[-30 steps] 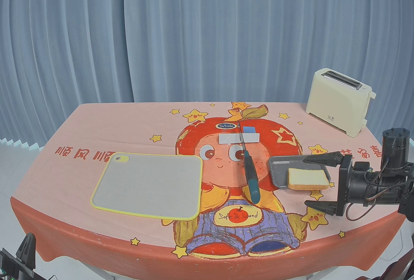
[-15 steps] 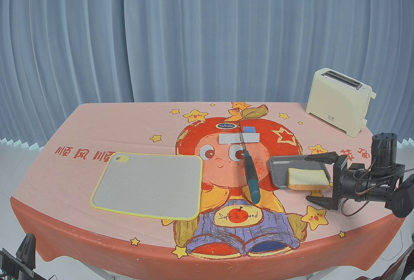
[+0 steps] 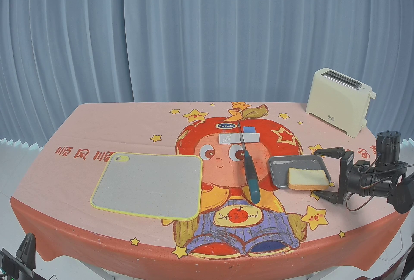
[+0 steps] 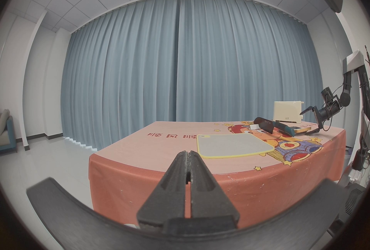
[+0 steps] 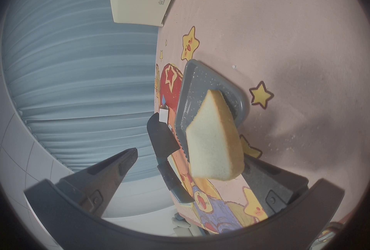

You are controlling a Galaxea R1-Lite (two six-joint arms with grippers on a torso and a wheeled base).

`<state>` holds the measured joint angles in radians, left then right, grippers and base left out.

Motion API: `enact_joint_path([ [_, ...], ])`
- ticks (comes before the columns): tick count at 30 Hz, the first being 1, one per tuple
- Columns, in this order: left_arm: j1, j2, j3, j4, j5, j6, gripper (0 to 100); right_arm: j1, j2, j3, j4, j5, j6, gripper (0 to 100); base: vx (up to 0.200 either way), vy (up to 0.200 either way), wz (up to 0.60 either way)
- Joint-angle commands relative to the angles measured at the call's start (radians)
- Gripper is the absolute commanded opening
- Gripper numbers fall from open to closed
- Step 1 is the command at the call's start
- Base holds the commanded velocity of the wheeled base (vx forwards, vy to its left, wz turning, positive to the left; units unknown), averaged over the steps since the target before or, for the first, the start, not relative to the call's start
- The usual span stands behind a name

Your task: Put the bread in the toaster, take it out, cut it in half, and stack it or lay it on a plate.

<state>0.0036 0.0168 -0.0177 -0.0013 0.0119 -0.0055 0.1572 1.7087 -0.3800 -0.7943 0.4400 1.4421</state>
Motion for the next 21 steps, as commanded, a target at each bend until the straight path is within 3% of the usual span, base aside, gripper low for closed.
enact_joint_path([
  [1,-0.001,0.002,0.018,0.0,0.0,-0.001,0,-0.021,-0.003,-0.003,-0.003,0.011,0.001,100,0.0,0.0,0.0],
  [21,-0.001,0.002,0.018,0.0,0.0,-0.001,0,-0.021,0.046,-0.002,-0.046,0.011,0.023,100,0.0,0.0,0.0],
])
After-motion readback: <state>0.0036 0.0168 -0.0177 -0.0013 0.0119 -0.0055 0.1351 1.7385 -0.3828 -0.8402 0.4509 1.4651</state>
